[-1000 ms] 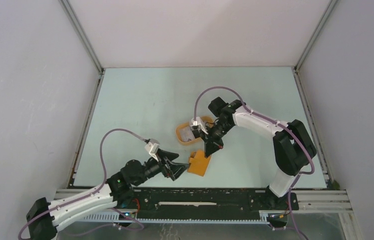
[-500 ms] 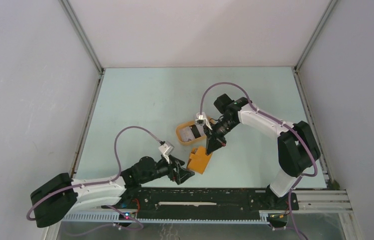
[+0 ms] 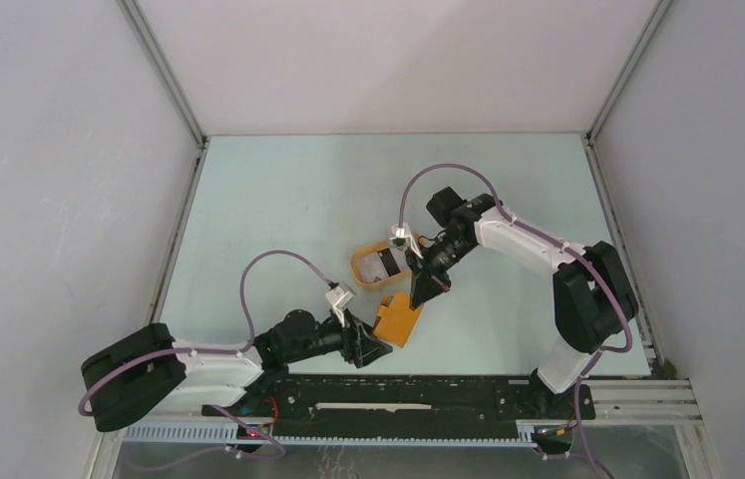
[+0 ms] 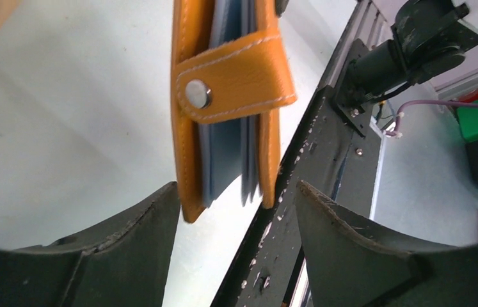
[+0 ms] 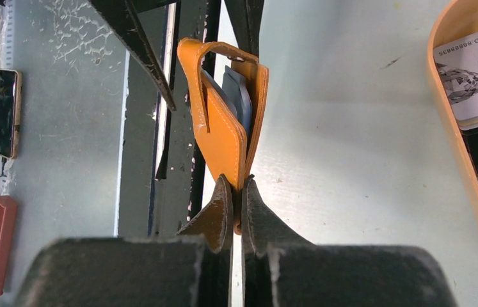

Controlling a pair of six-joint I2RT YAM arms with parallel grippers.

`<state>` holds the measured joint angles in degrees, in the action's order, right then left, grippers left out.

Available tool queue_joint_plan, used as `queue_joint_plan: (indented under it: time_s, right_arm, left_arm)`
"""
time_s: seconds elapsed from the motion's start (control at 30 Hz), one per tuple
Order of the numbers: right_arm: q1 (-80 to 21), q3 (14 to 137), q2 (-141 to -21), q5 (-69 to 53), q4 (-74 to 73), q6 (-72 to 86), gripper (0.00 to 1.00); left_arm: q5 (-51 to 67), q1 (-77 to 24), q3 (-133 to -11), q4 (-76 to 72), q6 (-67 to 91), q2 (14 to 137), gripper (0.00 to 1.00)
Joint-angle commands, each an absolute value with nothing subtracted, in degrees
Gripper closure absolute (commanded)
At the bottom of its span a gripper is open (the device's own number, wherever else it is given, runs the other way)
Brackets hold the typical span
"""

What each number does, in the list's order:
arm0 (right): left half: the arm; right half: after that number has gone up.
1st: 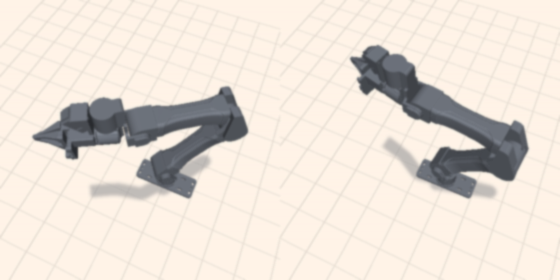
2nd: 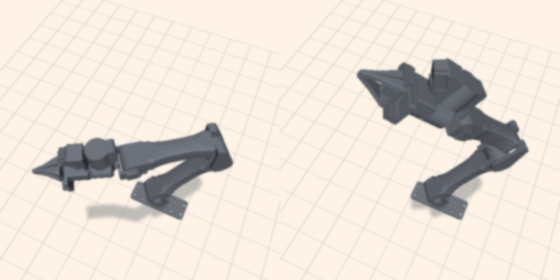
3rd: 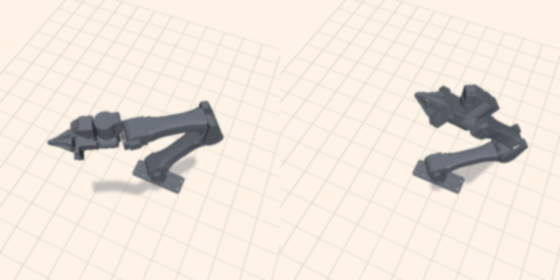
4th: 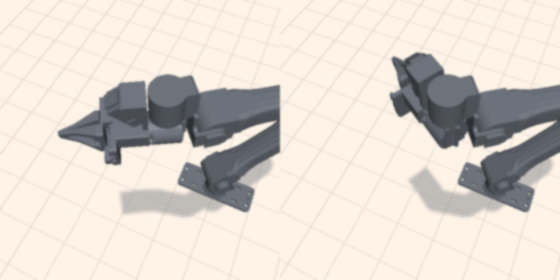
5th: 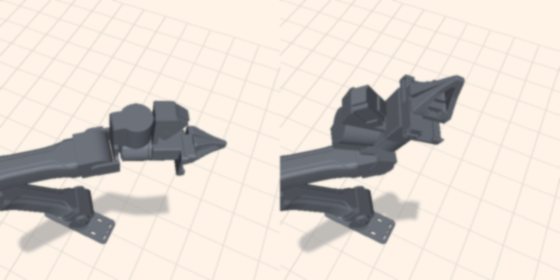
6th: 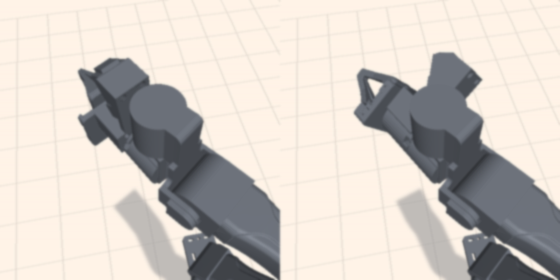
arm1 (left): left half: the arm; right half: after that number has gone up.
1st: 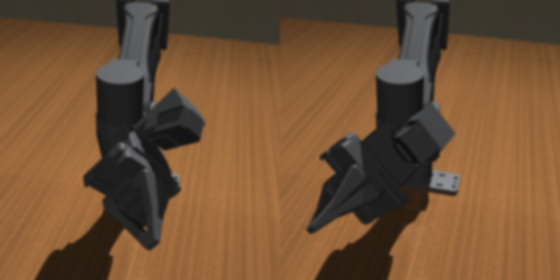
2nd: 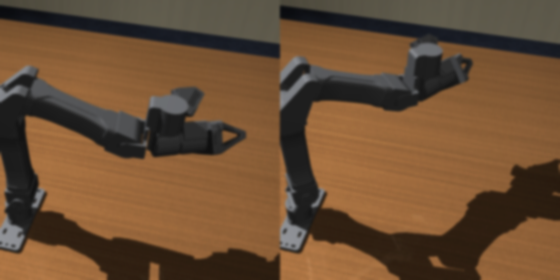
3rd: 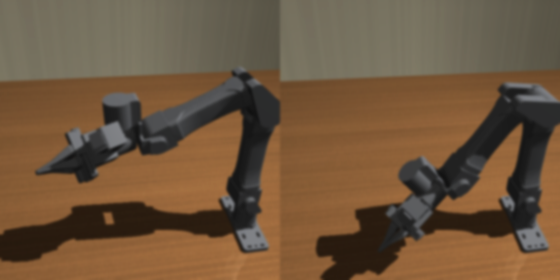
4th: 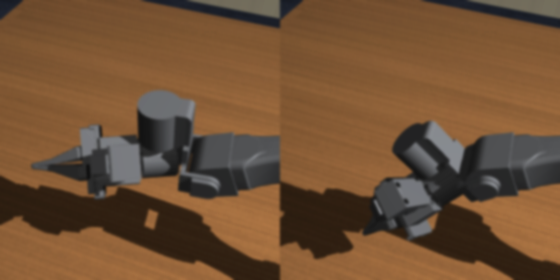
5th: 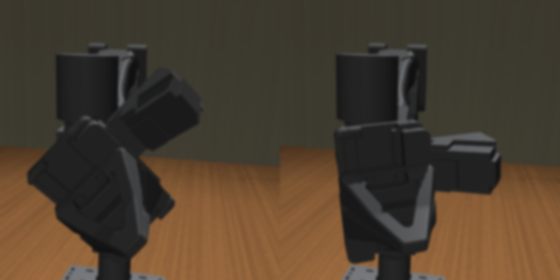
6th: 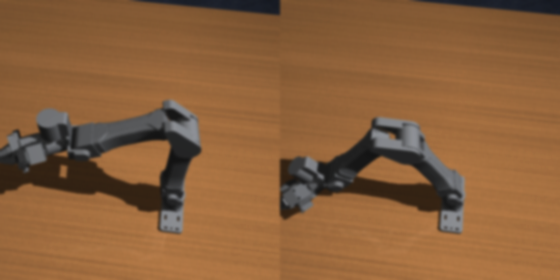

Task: Put the credit cards into the card holder
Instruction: Turn over the card holder at the center of the board.

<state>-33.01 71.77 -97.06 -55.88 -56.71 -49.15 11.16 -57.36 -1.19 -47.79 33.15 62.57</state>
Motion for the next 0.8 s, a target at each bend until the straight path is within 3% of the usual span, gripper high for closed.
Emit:
queue_joint_plan:
  time_s: [0.0,0.27,0.33,0.43,0.53,0.6,0.77]
  right_arm:
    - [-33.3,73.1,-95.0,-56.7,-56.0,-48.2,1.0]
    - [-34.5,72.7,-95.1,-55.3,-54.9,-47.5,1.0]
    - [-34.8,72.6,-95.3,-55.2,-55.0,-47.5,1.0]
    - [-35.5,72.6,-95.1,-54.2,-54.6,-46.8,0.97]
    - [-35.7,72.6,-94.5,-52.3,-54.1,-45.7,0.76]
    - [-35.4,72.7,-93.9,-50.1,-53.8,-44.8,0.64]
    - [-31.2,73.3,-89.8,-46.2,-52.6,-41.9,0.56]
  left_arm:
    - [13.2,-57.1,-4.7,-54.3,35.1,63.9,0.28]
    - [13.6,-57.1,-5.4,-56.0,37.3,65.8,0.3]
    - [13.6,-57.1,-6.1,-56.1,37.5,67.0,0.41]
    - [13.7,-57.1,-7.0,-56.0,38.1,69.4,0.65]
    - [12.6,-57.1,-7.2,-55.0,38.2,70.1,0.87]
    - [10.7,-57.1,-7.9,-49.7,37.3,69.0,0.93]
    - [1.1,-58.9,-14.8,-23.2,31.4,62.8,0.97]
